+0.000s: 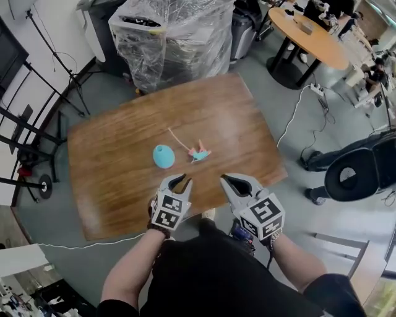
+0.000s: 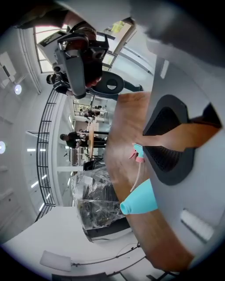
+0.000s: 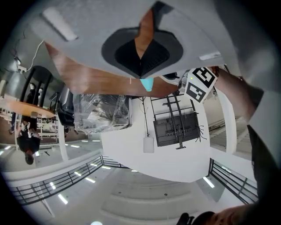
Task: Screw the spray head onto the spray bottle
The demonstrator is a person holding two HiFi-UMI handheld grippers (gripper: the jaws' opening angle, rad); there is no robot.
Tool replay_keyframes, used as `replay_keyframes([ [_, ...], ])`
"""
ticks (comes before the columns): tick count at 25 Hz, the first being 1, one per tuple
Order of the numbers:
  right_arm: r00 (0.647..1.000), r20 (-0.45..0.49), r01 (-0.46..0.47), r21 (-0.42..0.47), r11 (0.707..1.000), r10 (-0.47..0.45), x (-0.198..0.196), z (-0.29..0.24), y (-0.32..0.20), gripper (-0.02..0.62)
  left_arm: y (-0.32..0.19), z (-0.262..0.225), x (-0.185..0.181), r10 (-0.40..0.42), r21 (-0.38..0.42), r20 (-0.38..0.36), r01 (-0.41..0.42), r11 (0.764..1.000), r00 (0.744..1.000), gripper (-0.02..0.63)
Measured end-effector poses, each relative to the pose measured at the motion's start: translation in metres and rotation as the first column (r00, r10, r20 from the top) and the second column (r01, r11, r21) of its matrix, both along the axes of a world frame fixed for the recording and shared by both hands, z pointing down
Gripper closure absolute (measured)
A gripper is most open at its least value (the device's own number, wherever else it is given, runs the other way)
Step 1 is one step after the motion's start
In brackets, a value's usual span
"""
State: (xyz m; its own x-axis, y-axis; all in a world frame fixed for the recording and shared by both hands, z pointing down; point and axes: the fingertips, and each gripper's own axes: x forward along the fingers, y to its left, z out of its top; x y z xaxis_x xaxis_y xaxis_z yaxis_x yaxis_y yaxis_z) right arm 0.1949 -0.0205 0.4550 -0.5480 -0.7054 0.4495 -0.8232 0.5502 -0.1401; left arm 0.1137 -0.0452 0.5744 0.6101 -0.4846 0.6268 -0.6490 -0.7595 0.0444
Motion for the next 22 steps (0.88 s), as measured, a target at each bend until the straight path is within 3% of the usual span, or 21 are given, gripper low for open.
replay_keyframes([
  [5, 0.999, 0.004, 0.049, -0.029, 0.998, -0.048, 0.019, 0.010, -0.022, 0.603, -0.026, 0.040, 0.009, -0.034, -0.049, 0.083, 0.038, 0.998, 0.996, 0.517],
  [13, 0.995, -0.036, 0.087, -0.054, 0.995, -0.089, 0.030, 0.017, -0.037, 0.603, -0.045, 0.088, 0.020, 0.005, -0.104, 0.168, 0.012, 0.995, 0.986, 0.517],
  [22, 0.997, -0.069, 0.033, -0.079, 0.996, -0.039, 0.034, 0.020, -0.038, 0.603, -0.057, 0.104, 0.028, 0.060, -0.113, 0.172, -0.040, 0.993, 0.983, 0.520],
])
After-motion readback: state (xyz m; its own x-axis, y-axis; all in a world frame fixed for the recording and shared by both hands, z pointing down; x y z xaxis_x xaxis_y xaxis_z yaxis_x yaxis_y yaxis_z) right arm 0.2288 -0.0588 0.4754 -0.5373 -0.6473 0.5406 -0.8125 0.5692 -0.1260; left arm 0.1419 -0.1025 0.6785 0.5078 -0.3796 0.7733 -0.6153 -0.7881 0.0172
